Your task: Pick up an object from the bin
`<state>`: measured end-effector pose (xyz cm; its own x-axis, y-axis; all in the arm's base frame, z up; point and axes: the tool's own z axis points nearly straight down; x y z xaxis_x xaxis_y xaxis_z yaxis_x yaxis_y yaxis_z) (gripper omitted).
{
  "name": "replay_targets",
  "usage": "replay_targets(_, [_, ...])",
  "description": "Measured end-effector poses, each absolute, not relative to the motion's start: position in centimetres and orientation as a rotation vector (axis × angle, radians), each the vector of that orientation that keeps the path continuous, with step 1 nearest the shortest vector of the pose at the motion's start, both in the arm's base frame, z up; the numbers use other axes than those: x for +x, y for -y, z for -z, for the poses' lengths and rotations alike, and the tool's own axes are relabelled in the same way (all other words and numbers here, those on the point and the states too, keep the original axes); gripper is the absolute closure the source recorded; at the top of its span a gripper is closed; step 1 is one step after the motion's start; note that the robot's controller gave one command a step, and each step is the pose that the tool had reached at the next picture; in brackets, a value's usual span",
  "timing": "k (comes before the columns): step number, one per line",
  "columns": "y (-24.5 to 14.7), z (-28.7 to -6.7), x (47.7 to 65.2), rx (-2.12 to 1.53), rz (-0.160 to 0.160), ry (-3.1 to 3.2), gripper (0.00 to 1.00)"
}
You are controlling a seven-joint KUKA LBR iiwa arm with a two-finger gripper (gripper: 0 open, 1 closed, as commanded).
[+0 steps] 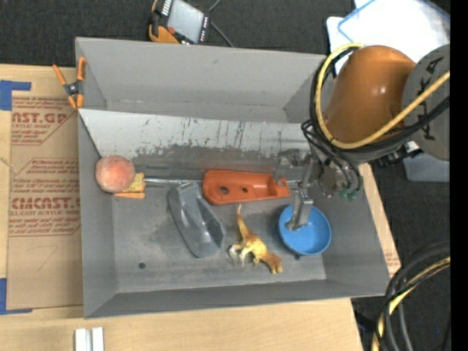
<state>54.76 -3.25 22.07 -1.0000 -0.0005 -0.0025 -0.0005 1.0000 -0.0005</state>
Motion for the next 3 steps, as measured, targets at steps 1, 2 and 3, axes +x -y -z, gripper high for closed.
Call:
replay_targets(1, [3.2, -22.1, 54.8, -0.001, 0.001, -3.139, 0.00])
replay_targets(2, [3.5, -21.3, 54.8, -0.049, 0.001, -3.131, 0.00])
replay_targets(3, [6.4, -26.2, 55.8, 0.039, 0.000, -3.132, 0.00])
